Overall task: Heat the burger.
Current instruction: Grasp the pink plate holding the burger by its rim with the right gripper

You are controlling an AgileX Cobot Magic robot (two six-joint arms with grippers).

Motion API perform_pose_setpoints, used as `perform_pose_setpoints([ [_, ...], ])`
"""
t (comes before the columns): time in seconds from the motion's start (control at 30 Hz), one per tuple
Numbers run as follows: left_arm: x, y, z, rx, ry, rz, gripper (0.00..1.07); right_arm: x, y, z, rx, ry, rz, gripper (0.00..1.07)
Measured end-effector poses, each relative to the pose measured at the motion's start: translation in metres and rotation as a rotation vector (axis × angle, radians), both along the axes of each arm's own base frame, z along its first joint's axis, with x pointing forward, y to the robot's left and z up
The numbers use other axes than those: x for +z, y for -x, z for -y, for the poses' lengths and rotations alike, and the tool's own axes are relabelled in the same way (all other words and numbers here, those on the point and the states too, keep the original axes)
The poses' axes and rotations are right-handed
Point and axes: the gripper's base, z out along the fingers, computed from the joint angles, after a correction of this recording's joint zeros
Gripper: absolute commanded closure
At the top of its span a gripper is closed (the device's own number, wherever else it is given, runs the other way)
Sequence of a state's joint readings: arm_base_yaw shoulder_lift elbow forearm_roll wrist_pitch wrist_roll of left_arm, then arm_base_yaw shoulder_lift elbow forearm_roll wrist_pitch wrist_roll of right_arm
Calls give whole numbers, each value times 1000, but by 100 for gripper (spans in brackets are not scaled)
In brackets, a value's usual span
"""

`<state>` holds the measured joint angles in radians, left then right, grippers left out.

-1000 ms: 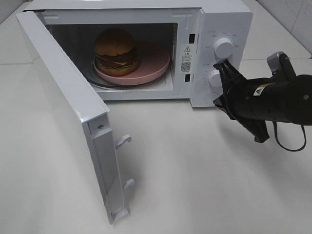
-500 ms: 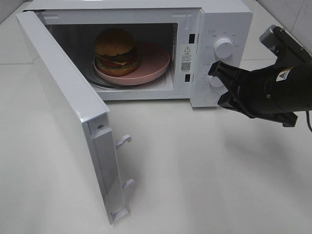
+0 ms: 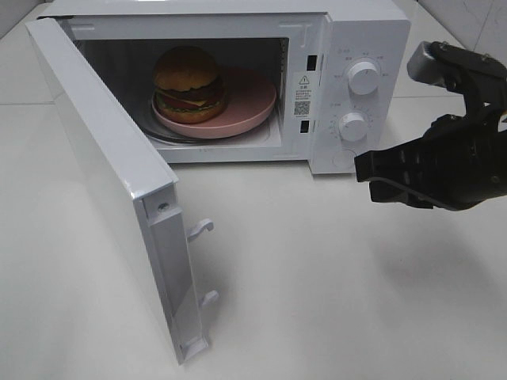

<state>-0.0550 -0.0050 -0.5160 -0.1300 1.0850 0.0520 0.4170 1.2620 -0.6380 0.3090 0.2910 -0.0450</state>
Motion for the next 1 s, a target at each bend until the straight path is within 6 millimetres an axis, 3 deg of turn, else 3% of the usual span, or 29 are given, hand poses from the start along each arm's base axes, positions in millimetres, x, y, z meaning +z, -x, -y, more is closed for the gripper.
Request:
perform_pose_setpoints([
  [0.33, 0, 0, 0, 0, 0, 0, 7, 7, 1, 2, 399, 276, 200, 106],
  [0.57, 0, 0, 0, 0, 0, 0, 7, 29, -11, -1, 750, 549, 420, 106],
  [0.8, 0, 0, 0, 0, 0, 0, 7, 33, -10, 2, 953, 701, 432, 105],
  [1.0, 0, 0, 0, 0, 0, 0, 7, 30, -7, 6, 1013, 752, 388, 93],
])
